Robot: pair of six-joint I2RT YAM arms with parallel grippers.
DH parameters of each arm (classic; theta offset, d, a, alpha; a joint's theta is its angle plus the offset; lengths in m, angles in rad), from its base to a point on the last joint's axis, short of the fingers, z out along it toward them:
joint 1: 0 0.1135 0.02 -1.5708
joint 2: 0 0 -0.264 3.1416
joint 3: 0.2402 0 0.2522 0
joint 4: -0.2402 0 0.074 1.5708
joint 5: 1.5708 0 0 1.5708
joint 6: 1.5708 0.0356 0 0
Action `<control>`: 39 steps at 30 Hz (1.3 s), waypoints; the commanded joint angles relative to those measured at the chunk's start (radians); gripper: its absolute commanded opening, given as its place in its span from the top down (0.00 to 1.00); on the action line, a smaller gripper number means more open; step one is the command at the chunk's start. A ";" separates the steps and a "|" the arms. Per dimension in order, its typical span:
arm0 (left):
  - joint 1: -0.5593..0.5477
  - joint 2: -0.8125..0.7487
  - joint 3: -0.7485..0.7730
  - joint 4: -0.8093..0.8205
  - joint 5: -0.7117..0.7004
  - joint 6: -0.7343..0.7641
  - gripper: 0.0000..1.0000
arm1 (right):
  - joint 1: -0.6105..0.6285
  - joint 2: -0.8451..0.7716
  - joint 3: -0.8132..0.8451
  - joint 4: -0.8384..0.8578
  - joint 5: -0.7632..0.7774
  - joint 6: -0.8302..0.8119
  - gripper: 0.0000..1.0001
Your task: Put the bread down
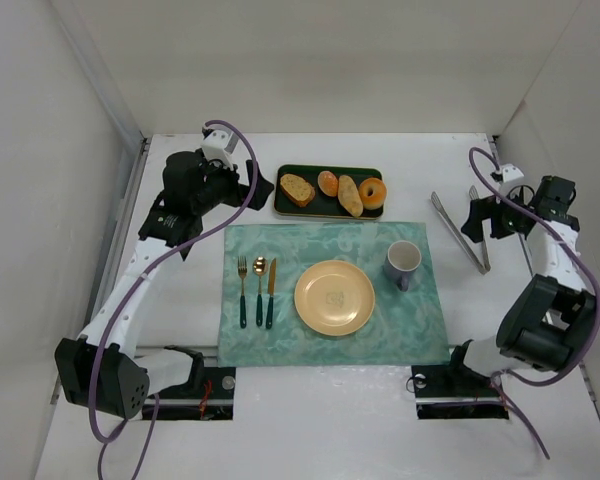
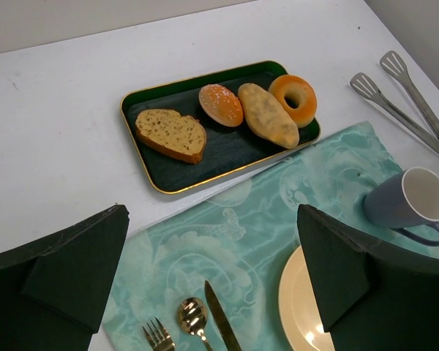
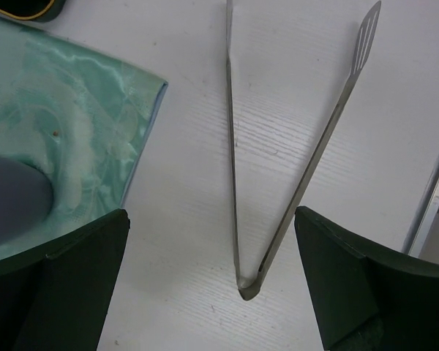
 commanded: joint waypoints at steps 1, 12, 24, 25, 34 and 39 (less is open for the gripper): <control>-0.003 -0.032 0.031 0.044 0.032 -0.011 0.00 | -0.005 0.058 0.047 0.041 0.011 -0.025 0.00; -0.003 -0.041 0.031 0.044 0.023 -0.011 0.00 | -0.014 0.243 0.086 0.079 0.063 -0.204 0.00; -0.003 -0.012 0.031 0.044 0.023 -0.011 0.00 | -0.014 0.316 0.140 0.081 0.148 -0.227 0.00; -0.003 -0.003 0.031 0.044 0.023 -0.011 0.00 | -0.014 0.316 0.140 0.071 0.138 -0.227 0.00; -0.003 0.006 0.031 0.044 0.032 -0.002 0.00 | -0.014 0.359 0.160 -0.001 0.094 -0.276 0.01; -0.003 0.006 0.031 0.044 0.032 -0.002 0.00 | -0.014 0.381 0.171 -0.028 0.094 -0.299 0.01</control>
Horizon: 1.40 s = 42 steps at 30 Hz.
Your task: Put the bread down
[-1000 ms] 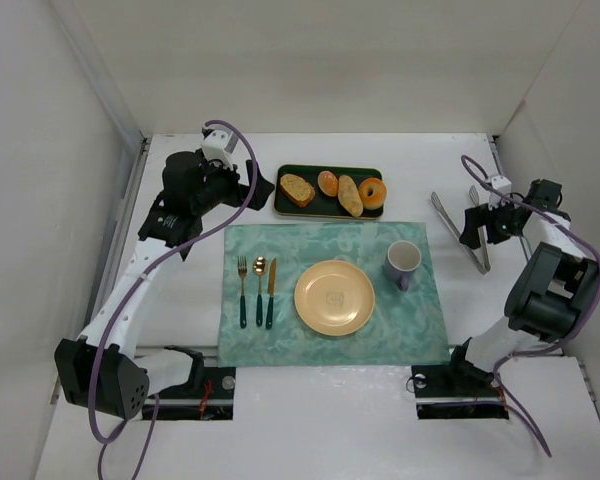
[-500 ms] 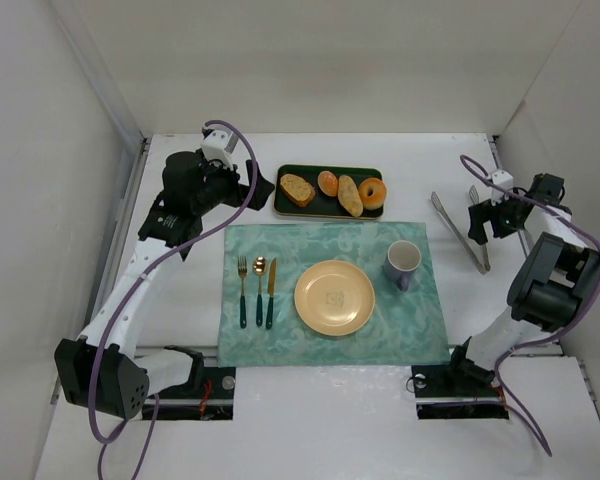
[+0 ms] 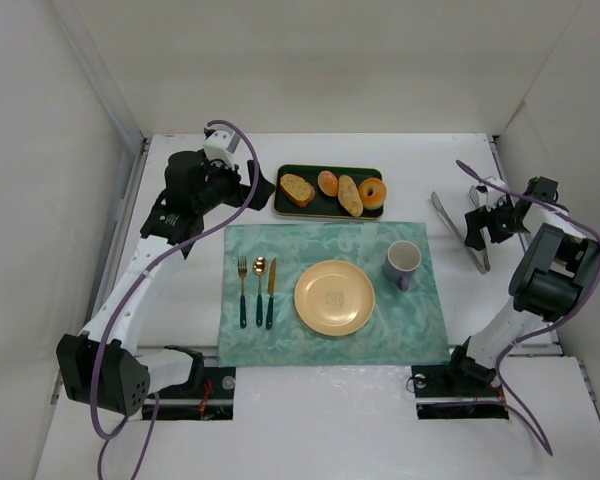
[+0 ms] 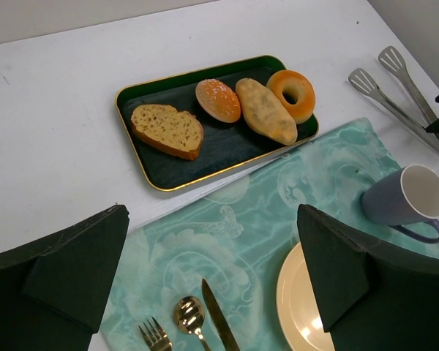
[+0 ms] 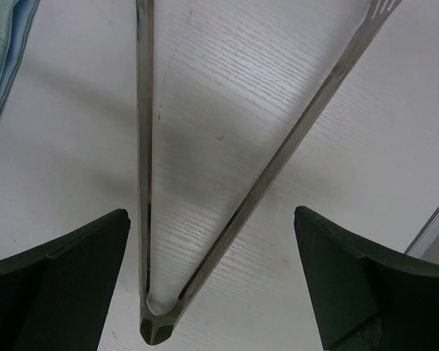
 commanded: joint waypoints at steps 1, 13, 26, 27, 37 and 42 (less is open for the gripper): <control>-0.003 -0.010 0.031 0.044 0.019 0.006 0.00 | -0.007 0.009 0.047 -0.038 -0.034 -0.046 0.01; -0.003 -0.010 0.031 0.044 0.019 0.006 0.00 | -0.007 0.029 0.029 -0.032 -0.016 -0.051 0.05; -0.003 -0.010 0.031 0.044 0.019 0.006 0.00 | -0.007 0.069 0.010 0.011 -0.006 0.012 0.10; -0.003 -0.010 0.031 0.044 0.019 0.006 0.00 | -0.007 0.069 0.010 0.011 -0.006 0.012 0.10; -0.003 -0.010 0.031 0.035 0.019 0.006 0.00 | 0.011 0.089 0.038 0.011 0.047 0.072 0.13; -0.003 -0.010 0.031 0.035 0.019 0.006 0.00 | 0.034 0.107 0.059 0.002 0.067 0.081 0.13</control>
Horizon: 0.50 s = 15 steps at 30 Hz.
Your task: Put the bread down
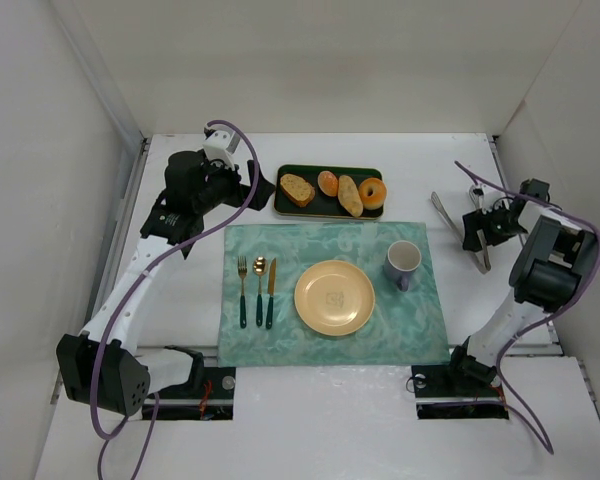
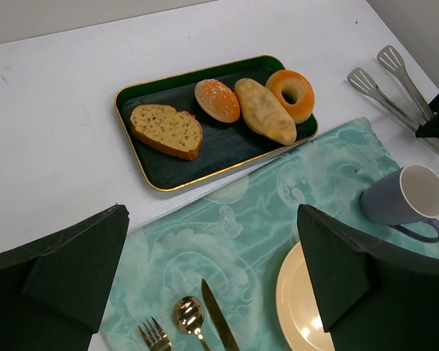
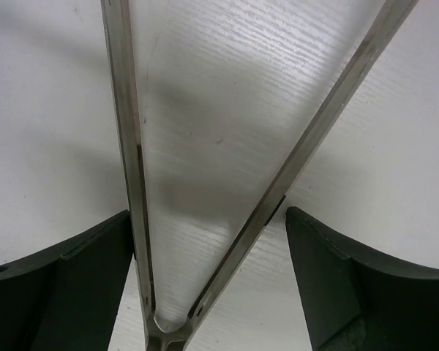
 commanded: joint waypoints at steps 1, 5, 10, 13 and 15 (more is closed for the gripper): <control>-0.003 -0.010 0.031 0.035 0.016 0.006 0.00 | 0.027 0.026 0.042 0.003 0.028 0.019 0.13; -0.003 -0.010 0.031 0.035 0.016 0.006 0.00 | 0.050 0.046 0.065 -0.019 0.060 0.019 0.13; -0.003 -0.010 0.041 0.035 0.016 0.006 0.00 | 0.050 0.079 0.116 -0.065 0.060 0.028 0.13; -0.003 -0.010 0.041 0.035 0.016 0.006 0.00 | 0.050 0.099 0.138 -0.097 0.060 0.028 0.13; -0.003 -0.010 0.041 0.035 0.016 0.006 0.00 | 0.050 0.099 0.148 -0.117 0.060 0.028 0.13</control>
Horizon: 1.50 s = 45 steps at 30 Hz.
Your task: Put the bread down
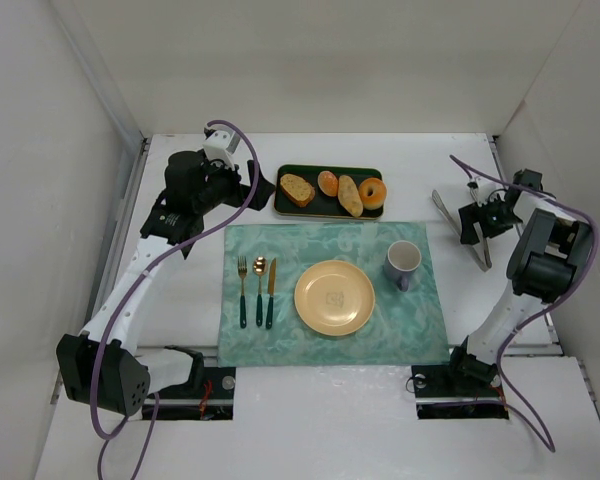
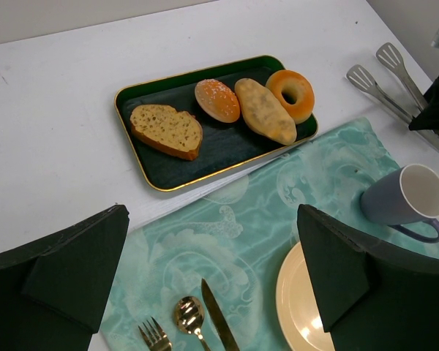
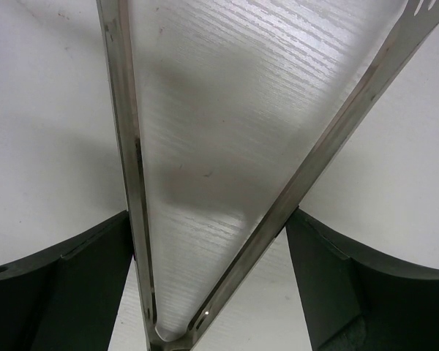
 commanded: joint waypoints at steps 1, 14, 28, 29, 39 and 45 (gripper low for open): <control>-0.003 -0.010 0.041 0.035 0.016 0.006 0.00 | 0.004 0.024 0.032 -0.060 0.018 0.009 0.13; -0.003 -0.010 0.041 0.035 0.016 0.006 0.00 | 0.004 0.033 0.032 -0.102 0.029 -0.033 0.13; -0.003 -0.010 0.041 0.035 0.016 0.006 0.00 | 0.022 0.061 0.061 -0.140 0.036 -0.063 0.13; -0.003 -0.010 0.041 0.035 0.016 0.006 0.00 | 0.022 0.061 0.061 -0.140 0.049 -0.063 0.13; -0.003 -0.019 0.041 0.035 0.025 0.006 0.00 | 0.053 0.052 0.061 -0.131 0.078 -0.053 0.13; -0.003 -0.019 0.041 0.035 0.026 0.006 0.00 | 0.053 0.043 0.052 -0.122 0.078 -0.044 0.17</control>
